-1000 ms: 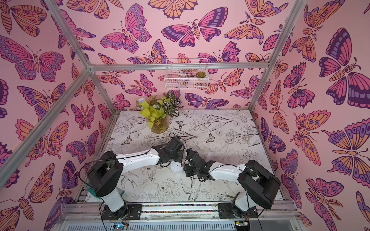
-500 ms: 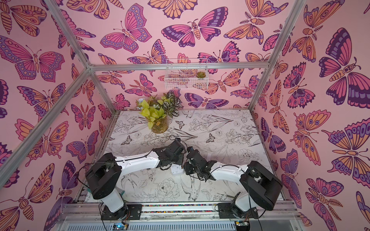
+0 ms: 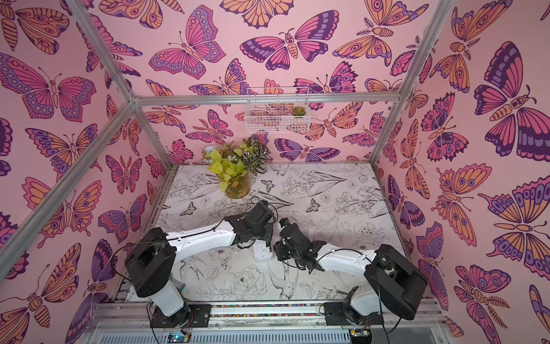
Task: Insert the battery into the alarm
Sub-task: Install the battery in the alarm.
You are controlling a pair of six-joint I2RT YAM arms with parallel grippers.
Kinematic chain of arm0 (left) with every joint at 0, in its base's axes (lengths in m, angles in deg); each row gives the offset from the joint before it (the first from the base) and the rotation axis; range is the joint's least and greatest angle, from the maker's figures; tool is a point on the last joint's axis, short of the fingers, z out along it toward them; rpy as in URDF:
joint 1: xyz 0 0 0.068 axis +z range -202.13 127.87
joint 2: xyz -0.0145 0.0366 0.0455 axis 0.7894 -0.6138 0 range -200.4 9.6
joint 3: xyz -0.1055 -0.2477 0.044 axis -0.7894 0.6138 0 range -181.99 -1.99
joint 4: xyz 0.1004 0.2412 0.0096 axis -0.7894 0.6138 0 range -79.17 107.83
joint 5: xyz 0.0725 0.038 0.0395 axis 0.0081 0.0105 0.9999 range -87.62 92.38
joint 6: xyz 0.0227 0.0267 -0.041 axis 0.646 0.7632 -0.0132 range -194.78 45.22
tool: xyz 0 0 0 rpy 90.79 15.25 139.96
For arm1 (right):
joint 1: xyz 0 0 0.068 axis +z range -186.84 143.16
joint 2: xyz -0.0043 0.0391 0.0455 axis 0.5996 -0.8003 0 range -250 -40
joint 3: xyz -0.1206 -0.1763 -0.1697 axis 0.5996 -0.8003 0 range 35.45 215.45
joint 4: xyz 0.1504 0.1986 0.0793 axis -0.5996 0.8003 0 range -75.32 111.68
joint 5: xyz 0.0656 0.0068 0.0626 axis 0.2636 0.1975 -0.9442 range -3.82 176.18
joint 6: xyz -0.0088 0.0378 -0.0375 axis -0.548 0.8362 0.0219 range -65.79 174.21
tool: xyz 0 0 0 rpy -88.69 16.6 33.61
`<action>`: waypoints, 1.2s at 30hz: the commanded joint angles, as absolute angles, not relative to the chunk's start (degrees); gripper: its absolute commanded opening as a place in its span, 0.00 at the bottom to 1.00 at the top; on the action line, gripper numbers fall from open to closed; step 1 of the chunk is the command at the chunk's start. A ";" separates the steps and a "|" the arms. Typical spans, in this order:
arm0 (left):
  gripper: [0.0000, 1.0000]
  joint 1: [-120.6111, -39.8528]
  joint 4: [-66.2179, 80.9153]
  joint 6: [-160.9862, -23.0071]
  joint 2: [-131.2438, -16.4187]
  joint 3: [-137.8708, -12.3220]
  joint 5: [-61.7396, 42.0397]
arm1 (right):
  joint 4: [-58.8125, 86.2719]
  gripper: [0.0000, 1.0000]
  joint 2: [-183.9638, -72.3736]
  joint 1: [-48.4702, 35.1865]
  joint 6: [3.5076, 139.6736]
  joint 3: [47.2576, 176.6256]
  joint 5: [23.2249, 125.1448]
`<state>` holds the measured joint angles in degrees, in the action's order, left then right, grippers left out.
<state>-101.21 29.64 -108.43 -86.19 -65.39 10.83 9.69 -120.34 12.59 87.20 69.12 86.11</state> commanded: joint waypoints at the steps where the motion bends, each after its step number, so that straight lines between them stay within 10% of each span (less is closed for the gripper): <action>1: 0.36 -100.37 31.11 -108.95 -80.77 -62.61 12.40 | 10.41 0.35 -118.78 12.37 86.80 69.52 86.48; 36: 0.49 -95.04 13.56 -118.46 -76.64 -40.24 -0.78 | 21.47 0.14 -134.74 12.56 89.01 89.76 86.28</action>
<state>-95.53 12.68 -118.04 -75.20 -41.91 -0.45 20.18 -134.02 12.37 87.83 88.22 86.30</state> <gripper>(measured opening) 0.491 0.143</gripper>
